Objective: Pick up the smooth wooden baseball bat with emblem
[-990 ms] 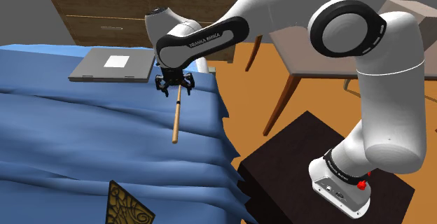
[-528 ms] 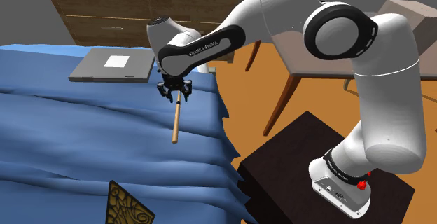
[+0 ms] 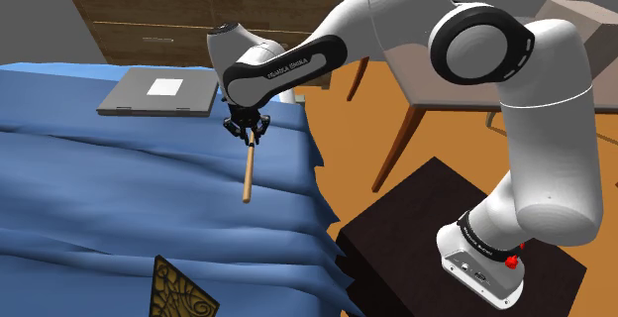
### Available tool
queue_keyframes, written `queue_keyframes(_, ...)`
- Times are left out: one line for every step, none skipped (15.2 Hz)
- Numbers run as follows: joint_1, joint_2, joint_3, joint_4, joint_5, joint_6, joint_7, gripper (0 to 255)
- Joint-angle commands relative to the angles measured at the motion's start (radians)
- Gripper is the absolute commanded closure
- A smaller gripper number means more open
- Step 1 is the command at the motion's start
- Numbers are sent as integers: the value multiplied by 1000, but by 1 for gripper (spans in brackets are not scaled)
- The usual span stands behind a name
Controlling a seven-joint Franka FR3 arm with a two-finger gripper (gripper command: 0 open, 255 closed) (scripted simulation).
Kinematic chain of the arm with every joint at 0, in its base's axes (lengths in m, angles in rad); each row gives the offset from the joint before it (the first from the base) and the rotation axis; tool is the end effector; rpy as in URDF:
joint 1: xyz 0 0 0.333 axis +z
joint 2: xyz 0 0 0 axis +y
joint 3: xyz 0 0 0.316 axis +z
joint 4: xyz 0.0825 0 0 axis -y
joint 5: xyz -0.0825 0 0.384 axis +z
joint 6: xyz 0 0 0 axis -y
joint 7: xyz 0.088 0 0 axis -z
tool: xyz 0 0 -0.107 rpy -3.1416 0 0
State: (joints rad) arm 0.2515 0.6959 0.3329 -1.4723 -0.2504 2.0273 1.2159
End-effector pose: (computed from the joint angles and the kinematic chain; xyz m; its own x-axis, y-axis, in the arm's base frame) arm 0.6158 0.3426 0.2757 0.8401 -0.5415 -0.0334 -0.5368 -0.8385 0.0932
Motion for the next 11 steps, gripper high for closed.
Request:
queue_keyframes(-1,1,-1,-4,0,-3,1,255)
queue_keyframes(-2,-6,0,-1,2,-12,0,255)
queue_keyframes(-2,-13,2,2,5,-22,-1,255)
queue_keyframes(-3,-19,3,5,7,-31,-3,255)
queue_keyframes(-4,-25,5,8,9,-41,-4,255)
queue_keyframes(-4,-31,6,12,11,-51,-5,255)
queue_keyframes(-5,-37,8,17,13,-60,-6,255)
queue_keyframes(-5,-43,9,21,15,-70,-8,255)
queue_keyframes(-5,-49,10,26,17,-80,-9,255)
queue_keyframes(-6,-54,11,30,19,-91,-10,255)
queue_keyframes(-6,-60,13,36,21,-101,-12,255)
